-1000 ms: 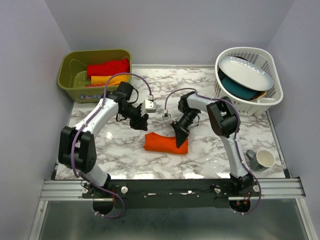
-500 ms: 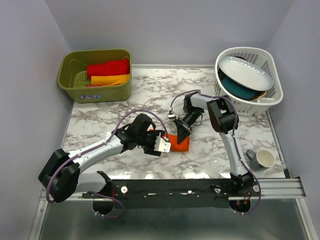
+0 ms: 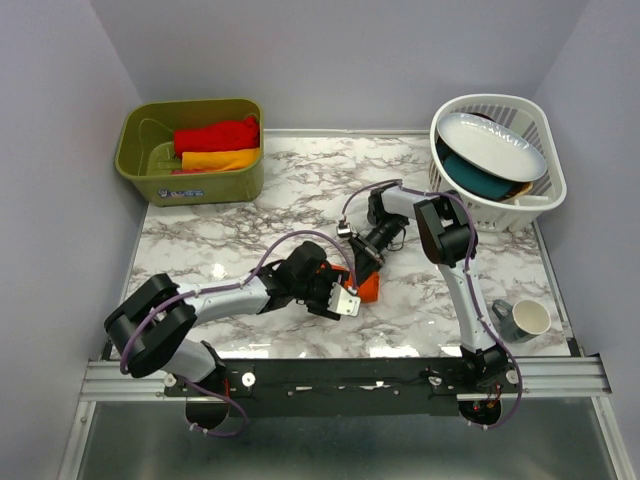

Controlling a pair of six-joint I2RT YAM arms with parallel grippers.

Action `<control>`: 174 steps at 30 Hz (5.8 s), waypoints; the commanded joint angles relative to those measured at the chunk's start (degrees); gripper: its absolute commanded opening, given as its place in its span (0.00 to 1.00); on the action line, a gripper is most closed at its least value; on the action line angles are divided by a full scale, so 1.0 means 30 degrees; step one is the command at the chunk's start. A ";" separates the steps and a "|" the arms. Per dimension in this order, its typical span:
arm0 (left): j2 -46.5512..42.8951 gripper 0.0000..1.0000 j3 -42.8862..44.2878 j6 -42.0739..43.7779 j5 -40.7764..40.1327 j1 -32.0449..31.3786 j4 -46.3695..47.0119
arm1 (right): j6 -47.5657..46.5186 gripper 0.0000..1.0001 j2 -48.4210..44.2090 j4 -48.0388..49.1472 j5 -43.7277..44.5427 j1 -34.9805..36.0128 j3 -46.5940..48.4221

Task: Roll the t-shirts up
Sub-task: Roll the T-shirt to the center of the board.

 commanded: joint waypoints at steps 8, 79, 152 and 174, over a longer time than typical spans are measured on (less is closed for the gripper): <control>0.3537 0.67 0.1145 0.1451 -0.2447 -0.0599 0.1119 | 0.0142 0.22 0.1926 -0.0128 0.1704 -0.0591 0.0138; 1.4759 0.13 1.8664 -0.2825 1.0033 0.6433 -2.2611 | -0.2406 1.00 -2.7255 2.4242 1.0698 0.5472 -2.1656; -0.8272 0.69 -0.2897 0.1452 -0.3732 0.0545 -0.4713 | -0.3491 0.50 -0.7656 0.9044 0.6920 0.4770 -0.4258; -0.3143 0.71 -0.2722 0.1335 -0.6257 0.0105 0.0326 | -0.3491 0.50 -0.6657 0.8251 0.6743 0.4477 -0.3055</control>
